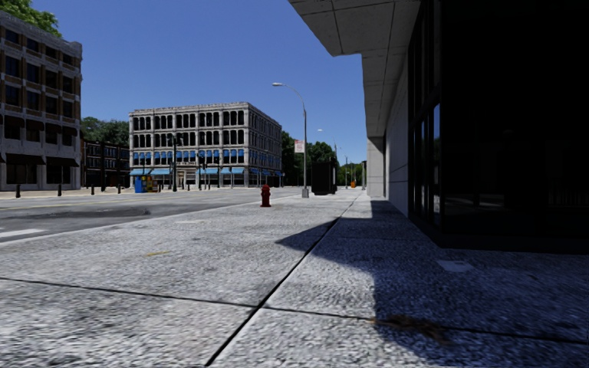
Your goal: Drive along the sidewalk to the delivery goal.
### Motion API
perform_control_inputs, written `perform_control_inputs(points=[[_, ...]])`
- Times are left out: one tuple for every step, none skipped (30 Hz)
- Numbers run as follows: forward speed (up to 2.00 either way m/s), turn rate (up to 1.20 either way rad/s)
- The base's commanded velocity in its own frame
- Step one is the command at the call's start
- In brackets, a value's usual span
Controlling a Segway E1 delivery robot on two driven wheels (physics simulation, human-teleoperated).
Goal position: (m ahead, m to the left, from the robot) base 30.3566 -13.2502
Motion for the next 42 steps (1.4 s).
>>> perform_control_inputs(points=[[2.00,0.00],[2.00,0.00],[2.00,0.00],[2.00,0.00],[2.00,0.00],[2.00,0.00],[2.00,0.00],[2.00,0.00],[2.00,0.00],[2.00,0.00],[2.00,0.00],[2.00,0.00],[2.00,0.00],[2.00,0.00],[2.00,0.00],[2.00,0.00],[2.00,0.00],[2.00,0.00],[2.00,0.00],[2.00,0.00],[2.00,0.00],[2.00,0.00],[2.00,0.00],[2.00,0.00],[2.00,0.00],[2.00,0.00],[2.00,-0.78],[2.00,-0.95],[2.00,-1.07],[2.00,-1.10],[2.00,-1.11],[2.00,-1.12],[2.00,-1.12],[2.00,-1.12],[2.00,-1.10],[2.00,-0.64],[2.00,-0.15],[2.00,-0.03],[2.00,0.00],[2.00,0.00],[2.00,0.00],[2.00,0.00]])
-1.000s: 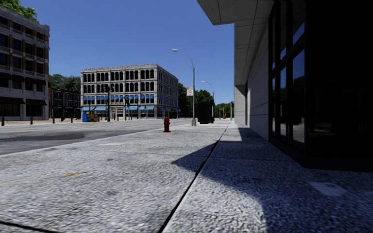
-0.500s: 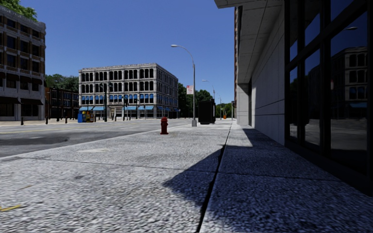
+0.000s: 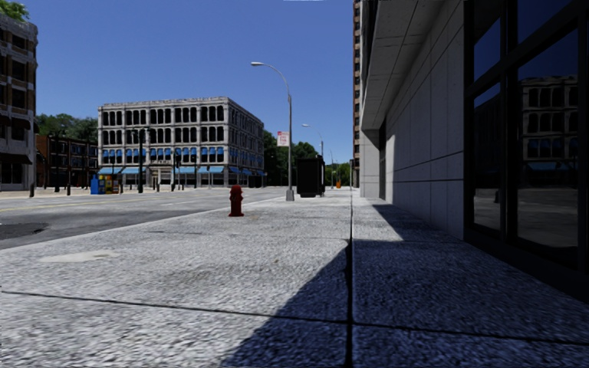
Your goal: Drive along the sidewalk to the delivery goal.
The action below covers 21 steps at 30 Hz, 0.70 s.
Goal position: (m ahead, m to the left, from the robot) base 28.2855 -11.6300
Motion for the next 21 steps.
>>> perform_control_inputs(points=[[2.00,0.00],[2.00,0.00],[2.00,0.00],[2.00,0.00],[2.00,0.00],[2.00,0.00],[2.00,0.00],[2.00,0.00],[2.00,0.00],[2.00,0.00],[2.00,0.00],[2.00,0.00],[2.00,0.00],[2.00,0.00],[2.00,0.00],[2.00,0.00],[2.00,0.00],[2.00,0.00],[2.00,0.00],[2.00,0.00],[2.00,0.00]])
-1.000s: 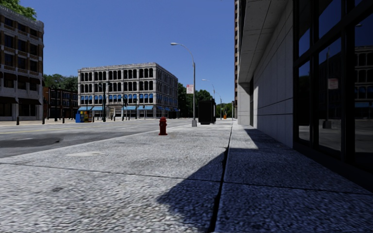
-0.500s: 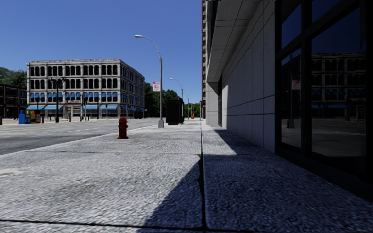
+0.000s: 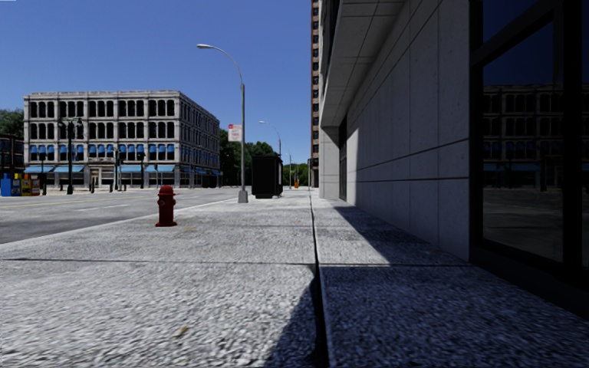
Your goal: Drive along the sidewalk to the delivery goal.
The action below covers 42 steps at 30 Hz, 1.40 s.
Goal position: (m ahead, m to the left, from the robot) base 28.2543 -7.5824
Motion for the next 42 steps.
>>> perform_control_inputs(points=[[2.00,0.00],[2.00,0.00],[2.00,0.00],[2.00,0.00],[2.00,0.00],[2.00,0.00],[2.00,0.00],[2.00,0.00],[2.00,0.00],[2.00,0.00],[2.00,0.00],[2.00,0.00],[2.00,0.00],[2.00,0.00],[2.00,0.00],[2.00,0.00],[2.00,0.00],[2.00,0.00],[2.00,0.00],[2.00,0.00],[2.00,0.00],[2.00,0.00],[2.00,0.00],[2.00,0.00],[2.00,0.00],[2.00,0.00],[2.00,0.00],[2.00,0.00],[2.00,0.00],[2.00,0.00],[2.00,0.00],[2.00,0.00],[2.00,0.00],[2.00,0.00],[2.00,0.00],[2.00,0.00],[2.00,0.00],[2.00,0.00],[2.00,0.00],[2.00,0.00],[2.00,0.00],[2.00,0.00]])
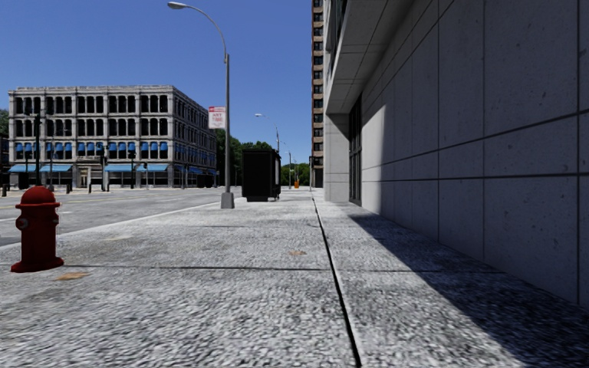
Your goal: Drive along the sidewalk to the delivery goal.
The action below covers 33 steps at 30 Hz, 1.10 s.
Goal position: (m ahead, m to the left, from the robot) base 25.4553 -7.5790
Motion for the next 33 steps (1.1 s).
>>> perform_control_inputs(points=[[2.00,0.00],[2.00,0.00],[2.00,0.00],[2.00,0.00],[2.00,0.00],[2.00,0.00],[2.00,0.00],[2.00,0.00],[2.00,0.00],[2.00,0.00],[2.00,0.00],[2.00,0.00],[2.00,0.00],[2.00,0.00],[2.00,0.00],[2.00,0.00],[2.00,0.00],[2.00,0.00],[2.00,0.00],[2.00,0.00],[2.00,0.00],[2.00,0.00],[2.00,0.00],[2.00,0.00],[2.00,0.00],[2.00,0.00],[2.00,0.00],[2.00,0.00],[2.00,0.00],[2.00,0.00],[2.00,0.00],[2.00,0.00],[2.00,0.00]])
